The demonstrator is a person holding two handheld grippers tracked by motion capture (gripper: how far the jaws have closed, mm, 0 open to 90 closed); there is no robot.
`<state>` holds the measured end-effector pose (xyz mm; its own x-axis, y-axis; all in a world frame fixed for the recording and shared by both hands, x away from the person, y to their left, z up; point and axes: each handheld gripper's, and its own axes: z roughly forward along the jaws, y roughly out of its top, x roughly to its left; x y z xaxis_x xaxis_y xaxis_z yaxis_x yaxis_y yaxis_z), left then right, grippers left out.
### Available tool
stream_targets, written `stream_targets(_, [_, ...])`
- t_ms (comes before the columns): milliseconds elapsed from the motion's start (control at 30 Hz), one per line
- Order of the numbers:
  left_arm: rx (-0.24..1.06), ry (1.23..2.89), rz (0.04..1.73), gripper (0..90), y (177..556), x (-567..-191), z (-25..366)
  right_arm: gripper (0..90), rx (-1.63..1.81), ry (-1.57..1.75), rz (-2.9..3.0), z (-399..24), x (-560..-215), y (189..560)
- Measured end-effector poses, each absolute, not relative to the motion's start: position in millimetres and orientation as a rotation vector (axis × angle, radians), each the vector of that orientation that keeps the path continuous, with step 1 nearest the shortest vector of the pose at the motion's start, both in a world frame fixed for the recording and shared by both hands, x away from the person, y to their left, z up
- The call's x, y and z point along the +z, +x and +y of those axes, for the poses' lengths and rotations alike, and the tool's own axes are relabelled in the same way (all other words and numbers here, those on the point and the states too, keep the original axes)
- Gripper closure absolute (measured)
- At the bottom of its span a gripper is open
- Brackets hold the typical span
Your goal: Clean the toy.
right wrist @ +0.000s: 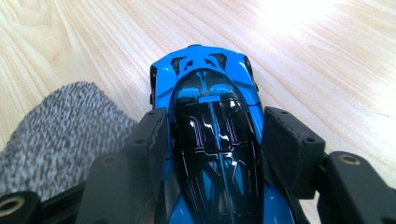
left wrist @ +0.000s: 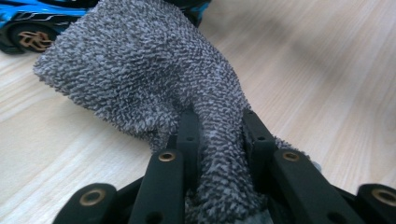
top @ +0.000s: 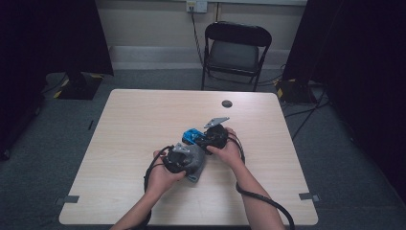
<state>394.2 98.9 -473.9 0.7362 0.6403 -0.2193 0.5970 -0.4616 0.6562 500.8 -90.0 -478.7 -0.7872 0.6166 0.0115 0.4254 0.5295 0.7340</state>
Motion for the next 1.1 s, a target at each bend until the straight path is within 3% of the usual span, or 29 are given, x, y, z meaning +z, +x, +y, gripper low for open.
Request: stream_targets(1100, [0.010,2.203,0.741,73.2,374.9,-467.6,65.5,41.4,1.091,0.856,2.525,-89.3,-478.0,500.3])
